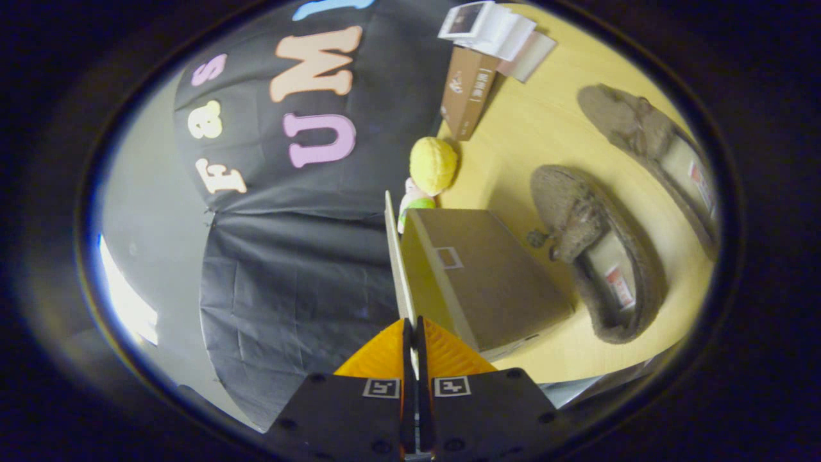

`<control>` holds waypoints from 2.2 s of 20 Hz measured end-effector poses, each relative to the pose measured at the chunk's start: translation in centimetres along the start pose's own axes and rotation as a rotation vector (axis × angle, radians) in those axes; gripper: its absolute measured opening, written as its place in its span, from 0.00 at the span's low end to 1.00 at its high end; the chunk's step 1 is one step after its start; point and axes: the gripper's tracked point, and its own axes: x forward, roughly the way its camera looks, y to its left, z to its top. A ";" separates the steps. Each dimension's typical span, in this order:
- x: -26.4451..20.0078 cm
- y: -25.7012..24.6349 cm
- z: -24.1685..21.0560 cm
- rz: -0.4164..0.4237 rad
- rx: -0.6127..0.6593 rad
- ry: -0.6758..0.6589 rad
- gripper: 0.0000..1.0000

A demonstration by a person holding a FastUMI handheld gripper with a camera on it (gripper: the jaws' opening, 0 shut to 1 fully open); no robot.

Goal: Open the storage box then place both shoes into the box .Put the left shoe in first, then the right shoe, with the right side of both shoes facing outward in a uniform manner.

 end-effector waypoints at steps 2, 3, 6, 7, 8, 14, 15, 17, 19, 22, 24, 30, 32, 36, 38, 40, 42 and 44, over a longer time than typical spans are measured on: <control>-0.2 3.5 -0.6 0.046 -0.073 0.003 0.04; 0.0 5.2 -0.9 0.065 -0.115 0.006 0.04; 1.1 9.4 -2.7 0.114 -0.244 0.026 0.03; 1.8 10.8 -3.4 0.129 -0.275 0.035 0.04; 2.4 12.2 -4.4 0.148 -0.299 0.046 0.05; 7.5 17.9 -11.8 0.236 -0.381 0.164 0.07; 8.6 18.3 -13.1 0.243 -0.396 0.184 0.07; 10.5 18.6 -15.9 0.246 -0.411 0.225 0.07; 11.8 18.5 -18.6 0.236 -0.413 0.264 0.07; 13.2 17.6 -21.1 0.216 -0.415 0.311 0.07; 13.9 17.5 -22.1 0.224 -0.411 0.336 0.18; 14.0 16.5 -19.1 0.187 -0.524 0.217 0.78; 13.7 15.5 -16.6 0.147 -0.566 0.152 0.99; 12.1 13.3 -10.6 0.052 -0.614 0.021 0.99; 10.4 11.6 -7.1 -0.016 -0.649 -0.039 0.99; 8.2 9.4 -3.5 -0.099 -0.694 -0.101 0.99; 5.8 6.6 0.0 -0.192 -0.717 -0.149 0.99; 3.5 3.9 2.9 -0.285 -0.723 -0.191 0.99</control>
